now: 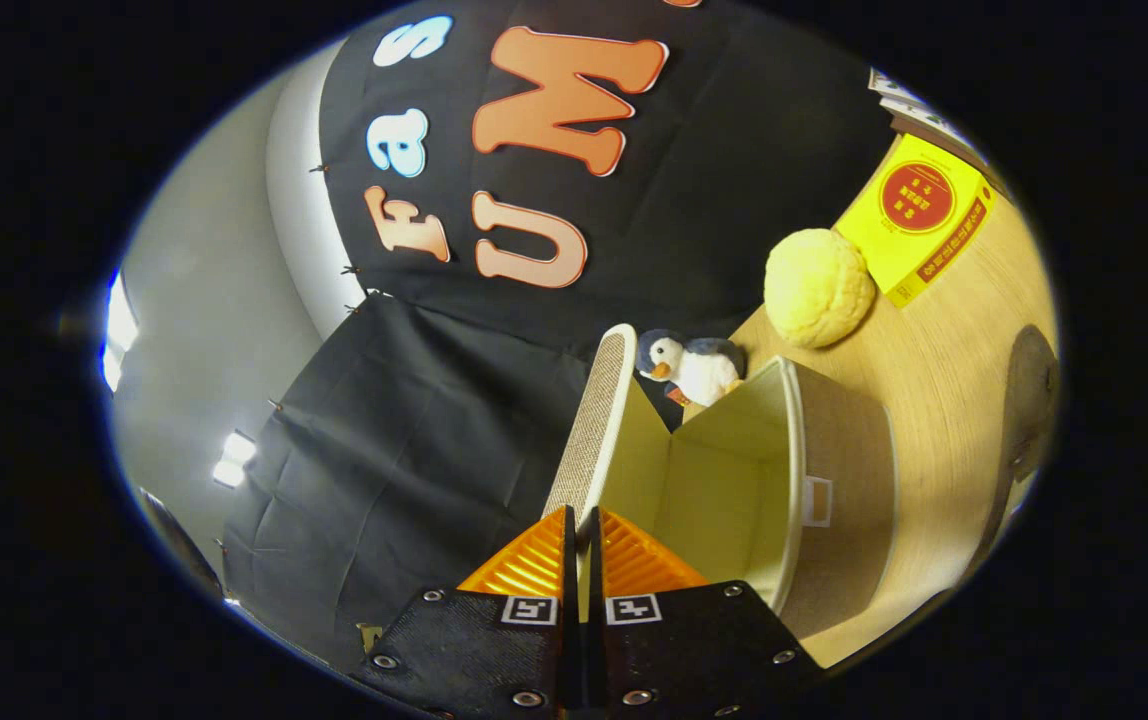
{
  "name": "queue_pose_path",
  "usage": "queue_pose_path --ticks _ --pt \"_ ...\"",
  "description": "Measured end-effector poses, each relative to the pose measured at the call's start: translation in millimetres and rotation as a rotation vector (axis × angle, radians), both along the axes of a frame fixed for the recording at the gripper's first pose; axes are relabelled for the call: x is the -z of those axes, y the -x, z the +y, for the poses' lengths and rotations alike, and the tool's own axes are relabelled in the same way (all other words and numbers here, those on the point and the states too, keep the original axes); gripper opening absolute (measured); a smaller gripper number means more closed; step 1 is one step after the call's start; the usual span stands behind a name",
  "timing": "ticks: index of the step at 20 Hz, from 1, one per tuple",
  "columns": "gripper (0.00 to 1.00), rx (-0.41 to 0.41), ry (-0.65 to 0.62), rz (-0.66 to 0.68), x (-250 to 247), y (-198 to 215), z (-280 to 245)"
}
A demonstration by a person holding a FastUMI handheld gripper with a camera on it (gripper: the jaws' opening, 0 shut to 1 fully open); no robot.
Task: Open the storage box then place both shoes into the box .Put the left shoe in first, then the right shoe, with the right side of both shoes facing outward in a uniform manner.
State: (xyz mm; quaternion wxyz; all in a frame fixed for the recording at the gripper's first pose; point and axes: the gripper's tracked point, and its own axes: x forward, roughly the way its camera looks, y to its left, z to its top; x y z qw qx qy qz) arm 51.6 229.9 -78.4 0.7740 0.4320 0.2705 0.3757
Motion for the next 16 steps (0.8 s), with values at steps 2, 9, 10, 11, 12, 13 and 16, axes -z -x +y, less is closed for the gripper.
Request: queue_pose_path --ticks 2,9,10,11,12,13,16 --pt "0.03 0.0 0.015 -0.016 -7.6 -0.8 20.0" --pt "0.04 -0.045 0.01 -0.027 -18.3 7.2 106.7" --pt "0.04 -0.051 0.014 -0.024 -15.9 7.5 118.9" --pt "0.03 -0.059 0.018 -0.021 -12.8 10.2 131.2" --pt "0.03 -0.068 0.025 -0.018 -10.4 12.2 142.3" --pt "0.04 -0.077 0.036 -0.019 -8.0 14.1 152.1" --pt "0.05 -0.085 0.102 -0.03 2.6 15.6 174.4"
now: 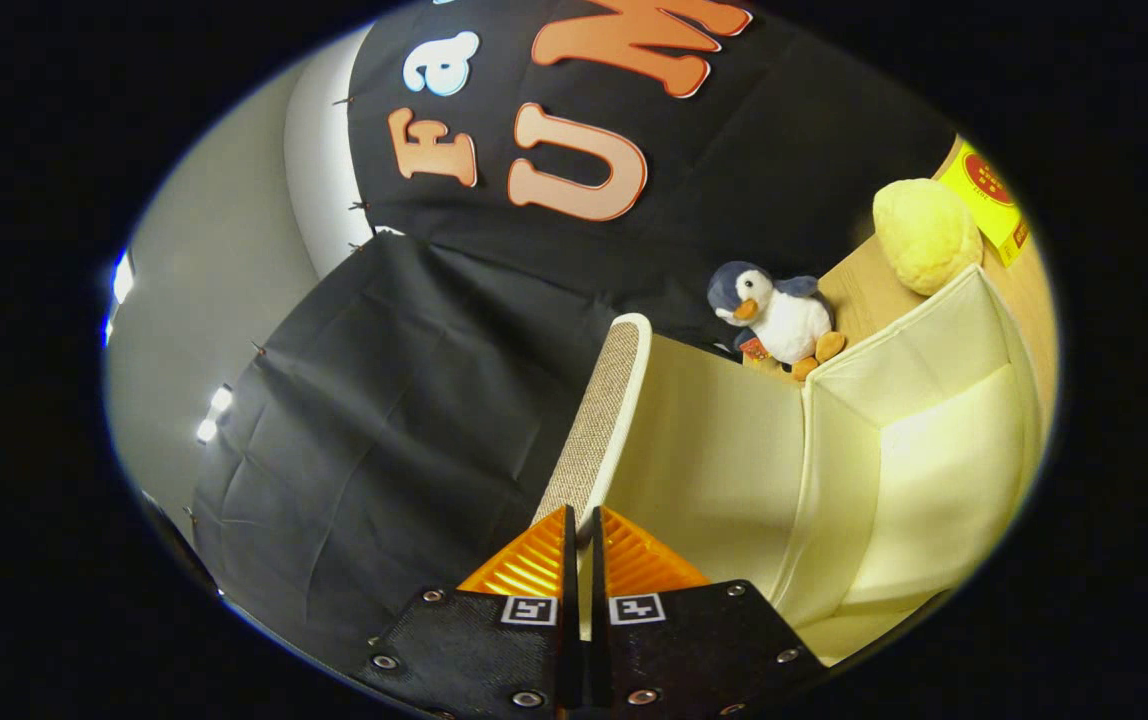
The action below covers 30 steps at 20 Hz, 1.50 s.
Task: Open the storage box then place both shoes into the box .Put the left shoe in first, then the right shoe, with the right side of both shoes facing outward in a uniform manner.
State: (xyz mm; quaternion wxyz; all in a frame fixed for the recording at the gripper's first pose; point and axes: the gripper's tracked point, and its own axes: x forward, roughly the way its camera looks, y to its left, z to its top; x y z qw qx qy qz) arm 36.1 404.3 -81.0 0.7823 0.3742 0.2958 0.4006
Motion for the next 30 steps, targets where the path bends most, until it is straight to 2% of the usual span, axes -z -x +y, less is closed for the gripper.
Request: queue_pose_path --ticks 1,3,6,7,8,9,10,16,24,30 --pt "0.04 -0.006 0.017 -0.009 4.7 -3.0 4.9" --pt "0.12 -0.004 0.024 -0.008 5.7 -4.5 9.6" --pt "0.58 0.052 0.06 -0.025 8.4 -17.0 -8.1" --pt "0.63 0.075 0.081 -0.033 9.8 -21.4 -17.7" --pt "0.77 0.098 0.106 -0.046 12.0 -24.7 -28.5" --pt "0.84 0.125 0.14 -0.06 13.6 -30.3 -39.6" --pt "0.96 0.153 0.175 -0.072 15.2 -33.0 -54.8" --pt "0.98 0.317 0.329 -0.116 26.5 -40.3 -157.3" --pt "0.98 0.528 0.549 -0.128 55.7 -30.5 -302.7" --pt "0.98 0.645 0.734 -0.14 88.7 -18.2 -377.0"
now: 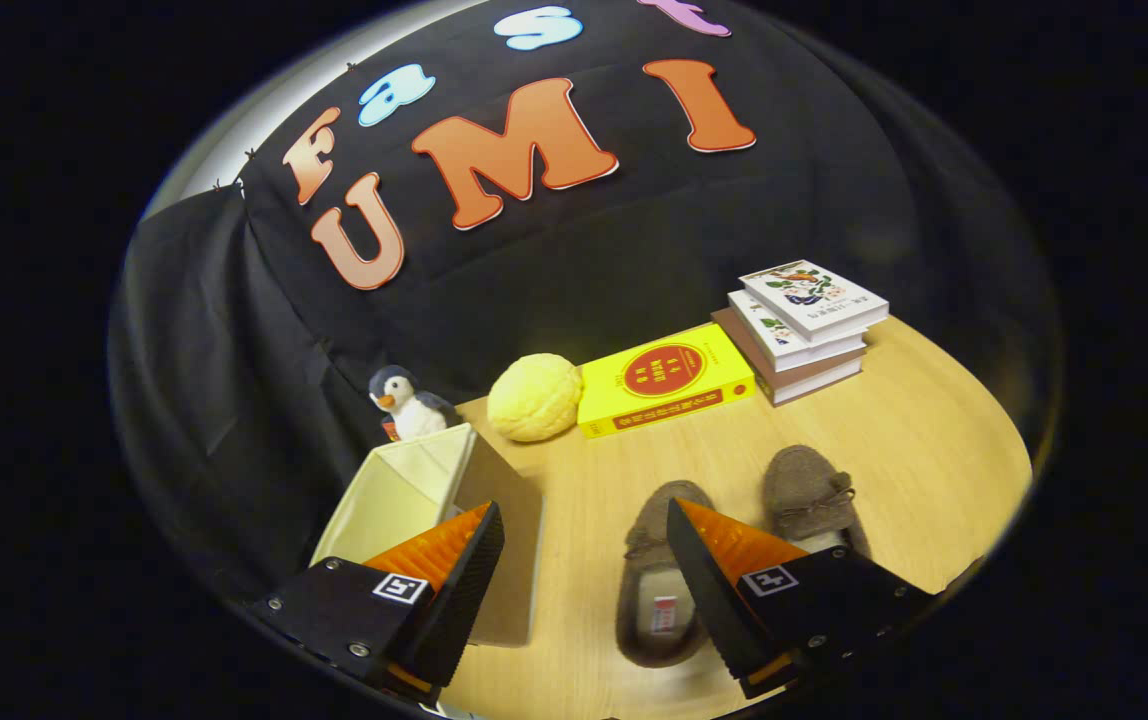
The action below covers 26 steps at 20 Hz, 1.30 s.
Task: Open the storage box then place both shoes into the box .Put the left shoe in first, then the right shoe, with the right side of both shoes facing outward in a uniform manner.
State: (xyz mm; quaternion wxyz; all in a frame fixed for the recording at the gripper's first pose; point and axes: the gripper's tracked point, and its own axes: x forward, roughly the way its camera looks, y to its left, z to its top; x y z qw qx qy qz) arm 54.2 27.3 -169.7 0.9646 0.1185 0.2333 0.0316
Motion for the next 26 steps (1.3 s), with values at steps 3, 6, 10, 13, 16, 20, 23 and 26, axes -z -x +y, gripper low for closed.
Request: queue_pose_path --ticks 3,6,10,13,16,20,23,26 --pt "0.98 0.038 0.102 0.002 18.6 6.8 -24.8" --pt "0.98 0.082 0.191 -0.008 35.1 12.8 -41.8" --pt "0.98 0.084 0.259 0.034 66.2 14.8 -45.9" --pt "0.97 0.08 0.261 0.057 87.9 17.8 -46.9" --pt "0.86 0.079 0.273 0.088 105.5 16.5 -50.3" --pt "0.53 0.097 0.226 0.136 125.9 7.4 -49.5" --pt "0.32 0.112 0.203 0.153 131.3 -0.1 -46.7" --pt "0.03 0.131 0.214 0.161 129.4 -0.6 -47.3"
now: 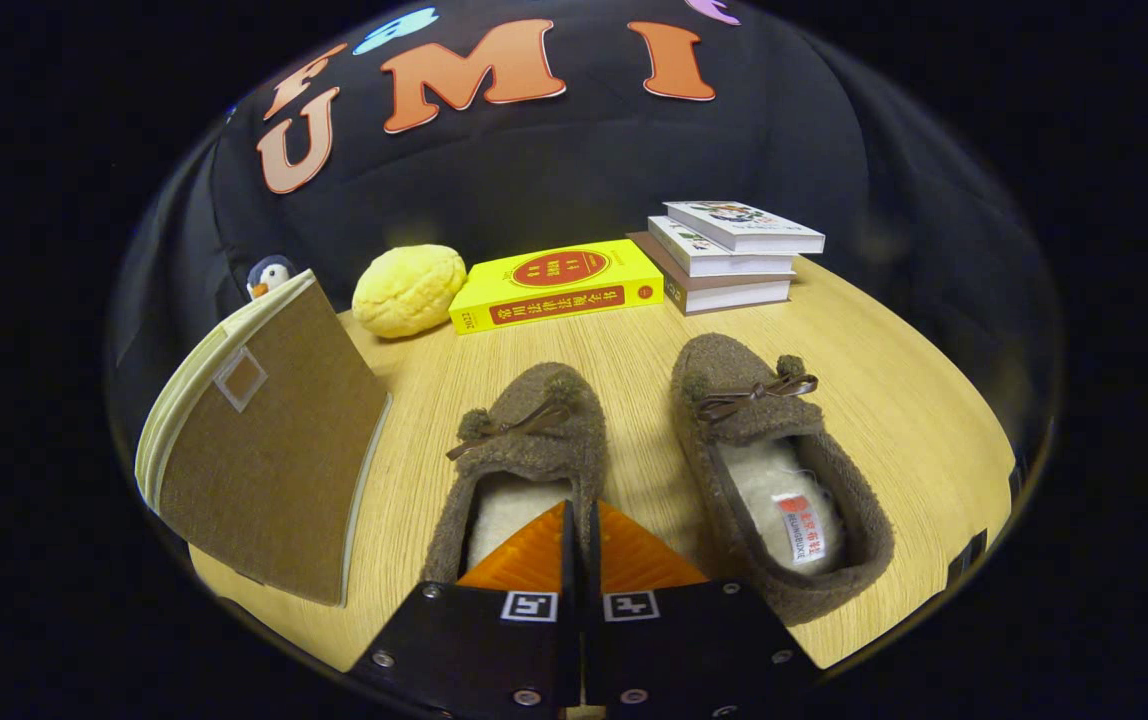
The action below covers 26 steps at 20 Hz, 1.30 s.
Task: Open the storage box then place both shoes into the box .Put the left shoe in first, then the right shoe, with the right side of both shoes facing outward in a uniform manner.
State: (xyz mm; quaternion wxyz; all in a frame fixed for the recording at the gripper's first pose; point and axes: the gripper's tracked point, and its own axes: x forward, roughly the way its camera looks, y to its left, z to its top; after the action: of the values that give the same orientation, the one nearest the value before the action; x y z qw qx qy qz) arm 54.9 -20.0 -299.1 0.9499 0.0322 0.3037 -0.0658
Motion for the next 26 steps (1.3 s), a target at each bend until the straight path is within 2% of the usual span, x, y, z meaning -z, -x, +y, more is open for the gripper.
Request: queue_pose_path --ticks 4,8,14,20,26 --pt "0.01 0.011 -0.01 -0.017 -19.2 0.3 0.2" --pt "0.01 0.009 0.039 -0.039 -44.2 2.8 0.8" --pt "0.0 0.01 0.069 -0.113 -103.1 1.8 21.0" --pt "0.01 -0.001 0.069 -0.201 -172.0 -1.3 62.3" --pt "0.01 -0.045 0.033 -0.25 -213.3 -6.1 130.8"
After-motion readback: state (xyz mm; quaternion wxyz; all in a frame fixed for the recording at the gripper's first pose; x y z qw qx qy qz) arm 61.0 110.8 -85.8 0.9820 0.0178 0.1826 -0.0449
